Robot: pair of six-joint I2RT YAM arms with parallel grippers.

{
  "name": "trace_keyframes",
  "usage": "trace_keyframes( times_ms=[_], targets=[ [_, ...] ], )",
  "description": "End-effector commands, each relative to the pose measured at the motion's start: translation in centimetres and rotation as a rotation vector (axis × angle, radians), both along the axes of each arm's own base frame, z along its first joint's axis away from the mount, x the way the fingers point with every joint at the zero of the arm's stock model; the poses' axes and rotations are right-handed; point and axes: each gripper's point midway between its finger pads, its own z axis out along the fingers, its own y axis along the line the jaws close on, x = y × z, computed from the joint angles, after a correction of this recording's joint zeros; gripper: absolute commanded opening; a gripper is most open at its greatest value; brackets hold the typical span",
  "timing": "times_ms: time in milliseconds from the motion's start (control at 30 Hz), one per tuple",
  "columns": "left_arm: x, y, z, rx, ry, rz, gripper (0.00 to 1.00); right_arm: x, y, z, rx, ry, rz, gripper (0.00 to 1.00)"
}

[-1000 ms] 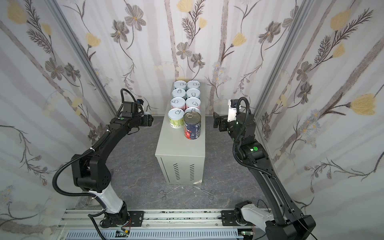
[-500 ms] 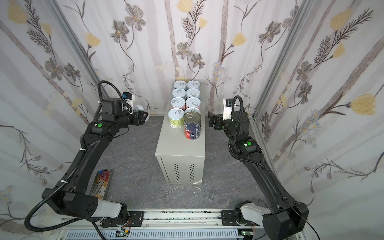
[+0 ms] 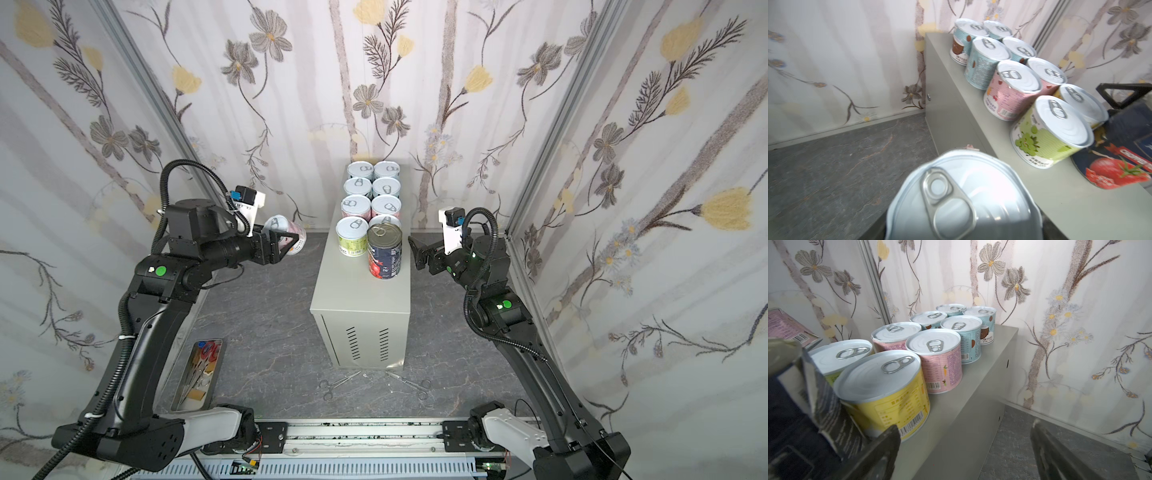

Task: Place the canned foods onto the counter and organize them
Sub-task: 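Bring both grippers to opposite sides of the cluster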

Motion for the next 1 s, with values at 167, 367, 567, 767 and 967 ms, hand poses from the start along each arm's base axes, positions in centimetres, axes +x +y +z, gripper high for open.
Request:
trace_keyframes(
  times_ms=[167, 367, 567, 767, 967],
  targets=[
    [-3.5, -3.9, 2.8, -0.033, -0.076, -0.228, 0.58, -1.0, 0.7, 0.2, -0.025, -0.026, 0.064, 0.97],
    [-4.4, -5.9, 2.1, 0.008, -0.042, -0.296, 0.57, -1.2, 0.7, 0.1, -0.03, -0.029, 0.065, 0.96],
    [-5.1, -7.6, 0.5, 0.051, 0.006, -0.336, 0.57, -1.6, 0.5, 0.6, -0.044, -0.048, 0.063, 0.97],
    [-5.6, -8.9, -0.7, 0.094, 0.03, -0.372, 0.57, -2.2, 0.9, 0.9, -0.033, -0.076, 0.096, 0.97],
    [-5.7, -10.0, -2.0, 0.137, 0.056, -0.399, 0.59, -2.8, 1.1, 1.2, -0.027, -0.086, 0.119, 0.97]
  ],
)
